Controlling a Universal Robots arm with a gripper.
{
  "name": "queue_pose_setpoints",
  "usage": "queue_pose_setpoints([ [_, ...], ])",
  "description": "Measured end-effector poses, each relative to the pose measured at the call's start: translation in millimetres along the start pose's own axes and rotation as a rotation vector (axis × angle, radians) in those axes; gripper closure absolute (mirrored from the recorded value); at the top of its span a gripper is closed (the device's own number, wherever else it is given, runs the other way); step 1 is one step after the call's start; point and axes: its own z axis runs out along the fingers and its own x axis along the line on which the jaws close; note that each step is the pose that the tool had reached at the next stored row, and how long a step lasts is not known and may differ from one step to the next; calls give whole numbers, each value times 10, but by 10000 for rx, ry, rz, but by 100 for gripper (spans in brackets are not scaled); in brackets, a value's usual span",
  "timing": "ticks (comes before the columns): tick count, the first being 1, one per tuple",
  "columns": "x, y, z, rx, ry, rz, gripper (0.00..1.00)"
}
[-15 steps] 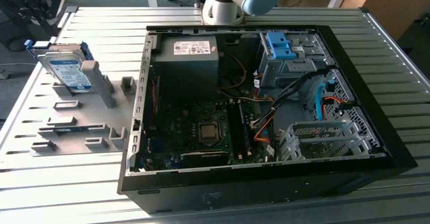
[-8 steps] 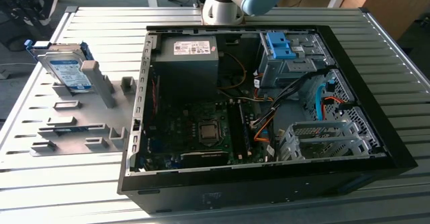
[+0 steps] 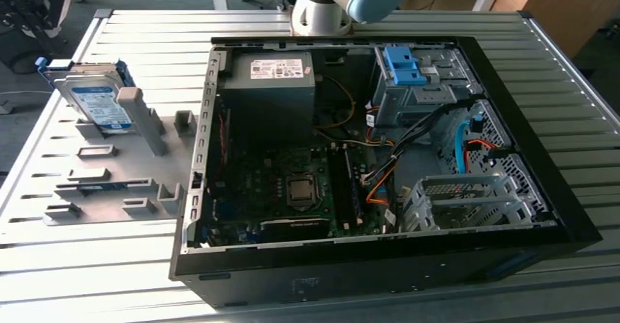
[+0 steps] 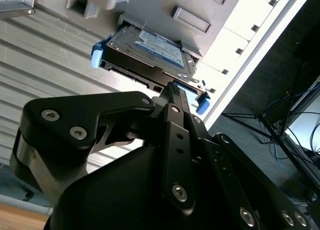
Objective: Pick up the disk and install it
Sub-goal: 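Reach for the disk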
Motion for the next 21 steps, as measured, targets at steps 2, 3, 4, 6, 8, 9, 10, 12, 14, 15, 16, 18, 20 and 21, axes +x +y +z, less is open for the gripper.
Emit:
queue_pose_setpoints([
  [2, 37, -3, 3, 0, -1, -1, 89],
  [3, 53, -4, 4, 0, 0, 0, 89],
  [4, 68, -6, 4, 0, 1, 0, 89],
  [6, 97, -8, 7, 0, 0, -1, 89],
  [8, 125, -10, 9, 0, 0, -1, 89],
  [9, 136, -11, 10, 0, 0, 0, 89],
  [10, 147, -12, 11, 0, 0, 0, 89],
  [12, 170, -13, 13, 0, 0, 0, 89],
  [14, 190, -15, 14, 0, 0, -1, 89],
  [15, 198, -16, 14, 0, -1, -1, 89],
  [16, 205, -17, 15, 0, 0, -1, 89],
  [18, 210, -17, 14, 0, 1, -2, 89],
  [20, 218, -18, 14, 0, 0, -1, 89],
  [21, 218, -18, 14, 0, 0, -1, 89],
])
